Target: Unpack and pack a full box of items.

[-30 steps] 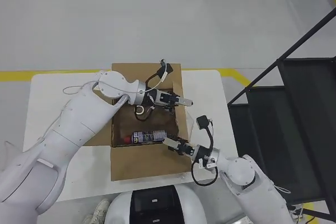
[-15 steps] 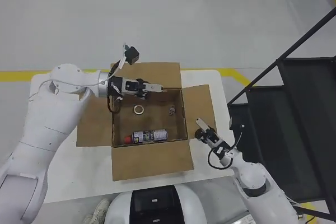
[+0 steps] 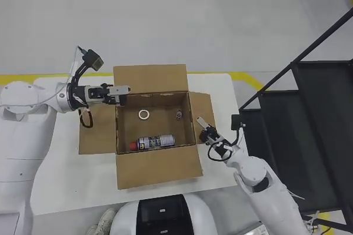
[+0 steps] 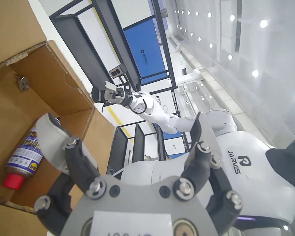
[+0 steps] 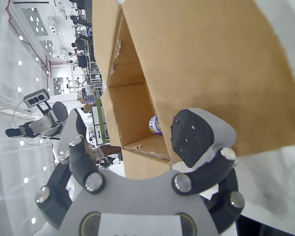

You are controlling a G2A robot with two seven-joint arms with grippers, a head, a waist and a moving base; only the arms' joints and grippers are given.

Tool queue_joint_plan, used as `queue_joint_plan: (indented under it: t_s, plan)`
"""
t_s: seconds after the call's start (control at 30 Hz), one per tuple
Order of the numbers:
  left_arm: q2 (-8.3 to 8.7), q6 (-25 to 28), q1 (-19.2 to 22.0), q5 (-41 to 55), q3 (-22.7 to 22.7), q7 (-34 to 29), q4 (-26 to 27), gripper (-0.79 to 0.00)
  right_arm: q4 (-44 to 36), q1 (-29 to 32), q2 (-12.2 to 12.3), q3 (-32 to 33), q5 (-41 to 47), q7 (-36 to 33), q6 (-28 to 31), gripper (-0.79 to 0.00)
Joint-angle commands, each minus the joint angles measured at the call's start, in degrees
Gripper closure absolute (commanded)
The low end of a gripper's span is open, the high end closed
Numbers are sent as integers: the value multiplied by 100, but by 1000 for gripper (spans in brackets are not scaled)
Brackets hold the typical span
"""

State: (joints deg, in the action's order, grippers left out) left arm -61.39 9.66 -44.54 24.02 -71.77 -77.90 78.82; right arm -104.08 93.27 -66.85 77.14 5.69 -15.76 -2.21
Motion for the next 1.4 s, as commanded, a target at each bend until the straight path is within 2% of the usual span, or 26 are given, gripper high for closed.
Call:
queue_joint_plan:
  t_s: [0.0,0.17,0.33,0.57,0.7,0.8,0.9,1.37]
  plan:
    - [27,8,-73,12,-79,-15,44,-785,-257,86,11,58,-126,34,51,-785]
    - [92,33,-241,106,-288,-46,143,-785,-985,118,36,25,-676,-104,-78,-785]
    - [149,30,-366,206,-410,-264,207,-785,-1194,-494,20,-460,-1327,-617,-626,-785]
    - [205,260,-375,129,-430,-545,-37,-785,-469,-2045,-137,-1758,-2423,-1499,-1895,-785]
    - [200,391,-239,160,-221,-966,-165,-785,72,-2789,-276,-2403,-2837,-1829,-2512,-785]
    - [188,494,-152,160,-61,-1010,-209,-785,376,-3128,-373,-2670,-2926,-1850,-2763,-785]
    - [188,494,-152,160,-61,-1010,-209,-785,574,-3273,-440,-2802,-2805,-1915,-2764,-785]
    - [188,494,-152,160,-61,-1010,-209,-785,574,-3273,-440,-2802,-2805,-1915,-2764,-785]
